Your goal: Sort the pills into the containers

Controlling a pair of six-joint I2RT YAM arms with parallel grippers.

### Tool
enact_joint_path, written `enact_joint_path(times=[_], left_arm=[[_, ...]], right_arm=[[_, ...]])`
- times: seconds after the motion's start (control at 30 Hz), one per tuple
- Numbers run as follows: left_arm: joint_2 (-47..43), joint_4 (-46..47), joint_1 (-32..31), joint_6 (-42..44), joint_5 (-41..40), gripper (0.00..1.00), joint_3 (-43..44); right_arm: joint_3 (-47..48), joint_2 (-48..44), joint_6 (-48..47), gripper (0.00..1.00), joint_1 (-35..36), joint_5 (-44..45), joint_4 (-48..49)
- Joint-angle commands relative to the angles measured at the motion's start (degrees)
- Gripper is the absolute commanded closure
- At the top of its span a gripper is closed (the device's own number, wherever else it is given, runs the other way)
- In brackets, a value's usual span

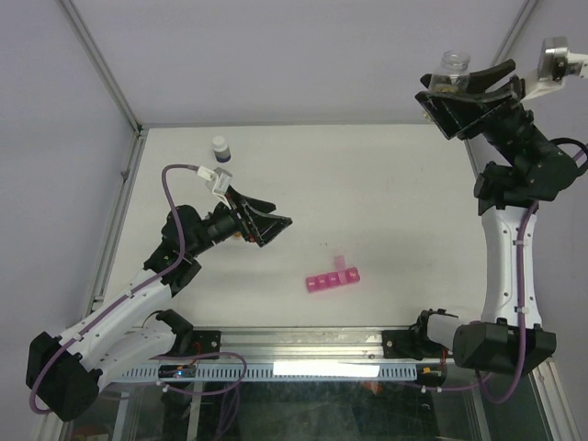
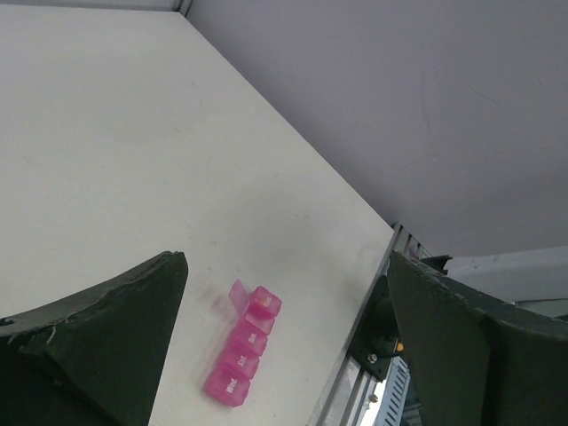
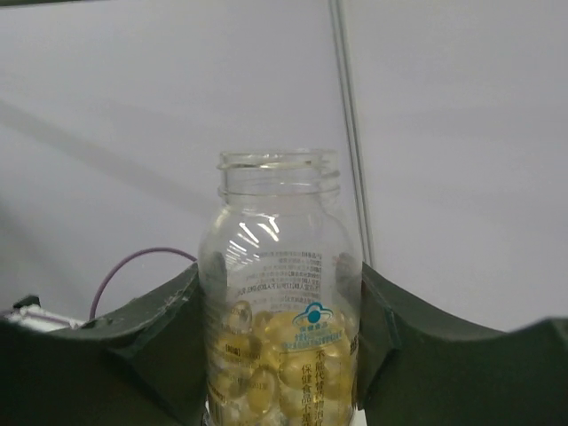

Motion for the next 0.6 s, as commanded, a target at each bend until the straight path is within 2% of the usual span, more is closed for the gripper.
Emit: enact_joint_path(times=[0.0,0.03,0.07,0.1,0.17,0.2,0.27,0.33,0.37,0.43,0.47,0.53,0.57], left_arm=[[-0.8,12.0,0.0,2.4,5.8,0.01,-0.7],[-0.5,15.7,0.0,2.8,7.4,0.01,-1.5],[0.2,19.8,0.0,3.3,9.0,0.01,-2.6],[0.6,25.0,0.0,4.1,10.7,0.01,-3.9],[2.7,35.8,0.0,5.6,12.6,0.01,-6.3],[3.7,40.5,0.0,6.2,13.0,0.01,-7.5],[6.2,48.4,0.0,7.5,14.1,0.01,-9.5],[7.7,50.2,0.0,10.6,15.3,0.01,-10.6],[8.0,48.7,0.0,12.8,16.0,0.01,-10.7],[8.0,44.8,-0.3,17.0,15.7,0.01,-11.1],[7.9,43.7,-0.5,19.1,15.5,0.01,-11.4],[8.0,43.0,-0.8,22.1,14.9,0.01,-11.7],[8.3,43.0,-1.0,23.2,14.4,0.01,-11.5]], right_arm=[[6.1,0.3,1.1,1.0,0.0,-1.5,-10.9],[1.5,-0.1,6.4,1.0,4.3,-2.3,7.9],[-1.4,-2.1,2.1,1.0,8.0,-4.9,12.2],[-1.9,-4.0,-6.9,1.0,9.5,-8.7,3.2],[-3.0,-4.6,-21.6,1.0,7.8,-15.1,-13.7],[-5.4,-5.2,-26.6,1.0,7.6,-18.7,-16.9],[-14.3,-8.4,-34.0,1.0,8.5,-26.8,-15.3],[-23.7,-11.9,-42.7,1.0,8.4,-32.2,-16.9],[-26.5,-12.6,-47.1,1.0,8.3,-34.3,-21.9],[-29.6,-13.7,-63.0,1.0,8.1,-37.1,-39.8],[-29.2,-14.0,-75.4,1.0,8.1,-37.1,-54.5],[-22.4,-10.8,-117.3,1.0,8.7,-31.6,-97.0],[-19.2,-8.4,-130.4,1.0,10.2,-27.5,-108.5]])
